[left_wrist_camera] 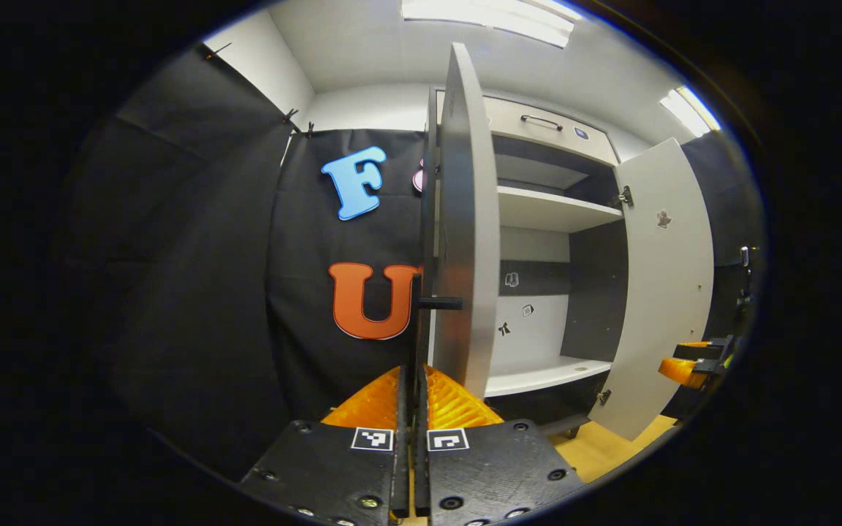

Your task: Open the right door of the double-door shoe cabinet with the right hand, and open the left door with the left hand.

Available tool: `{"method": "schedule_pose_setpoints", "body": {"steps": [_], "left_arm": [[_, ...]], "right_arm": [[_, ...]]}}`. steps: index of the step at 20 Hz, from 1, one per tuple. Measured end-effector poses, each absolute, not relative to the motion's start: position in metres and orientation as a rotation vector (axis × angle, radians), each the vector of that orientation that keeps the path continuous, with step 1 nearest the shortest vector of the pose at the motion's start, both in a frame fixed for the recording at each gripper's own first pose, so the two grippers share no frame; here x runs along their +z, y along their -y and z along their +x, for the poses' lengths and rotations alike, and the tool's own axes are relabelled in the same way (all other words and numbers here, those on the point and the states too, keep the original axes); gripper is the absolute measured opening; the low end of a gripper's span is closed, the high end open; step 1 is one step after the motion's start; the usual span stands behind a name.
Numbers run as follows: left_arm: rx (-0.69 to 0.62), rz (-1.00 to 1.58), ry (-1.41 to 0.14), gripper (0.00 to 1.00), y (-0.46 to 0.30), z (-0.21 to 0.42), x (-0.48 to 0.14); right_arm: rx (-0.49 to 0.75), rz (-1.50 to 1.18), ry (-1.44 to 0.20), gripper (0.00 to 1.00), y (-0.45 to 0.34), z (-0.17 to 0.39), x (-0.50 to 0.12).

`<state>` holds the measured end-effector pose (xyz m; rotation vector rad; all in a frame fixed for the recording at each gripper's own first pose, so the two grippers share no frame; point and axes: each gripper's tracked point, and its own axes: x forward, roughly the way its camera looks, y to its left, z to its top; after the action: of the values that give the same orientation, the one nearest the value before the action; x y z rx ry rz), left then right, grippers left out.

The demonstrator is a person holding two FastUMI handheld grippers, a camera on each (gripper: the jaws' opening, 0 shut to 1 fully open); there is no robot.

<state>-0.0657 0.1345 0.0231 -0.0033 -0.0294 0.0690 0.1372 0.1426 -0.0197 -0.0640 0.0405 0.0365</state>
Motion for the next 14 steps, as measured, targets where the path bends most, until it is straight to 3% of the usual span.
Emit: {"method": "schedule_pose_setpoints", "body": {"steps": [5,14], "left_arm": [[-0.021,-0.018,0.059,0.00,-0.064,-0.069,0.020],[0.043,-0.058,0.001,0.00,-0.017,0.008,-0.029]], "right_arm": [[0.069,-0.047,-0.027,0.82,-0.155,0.138,-0.015],[0.015,-0.048,0.010,0.81,-0.130,0.122,-0.004]]}}
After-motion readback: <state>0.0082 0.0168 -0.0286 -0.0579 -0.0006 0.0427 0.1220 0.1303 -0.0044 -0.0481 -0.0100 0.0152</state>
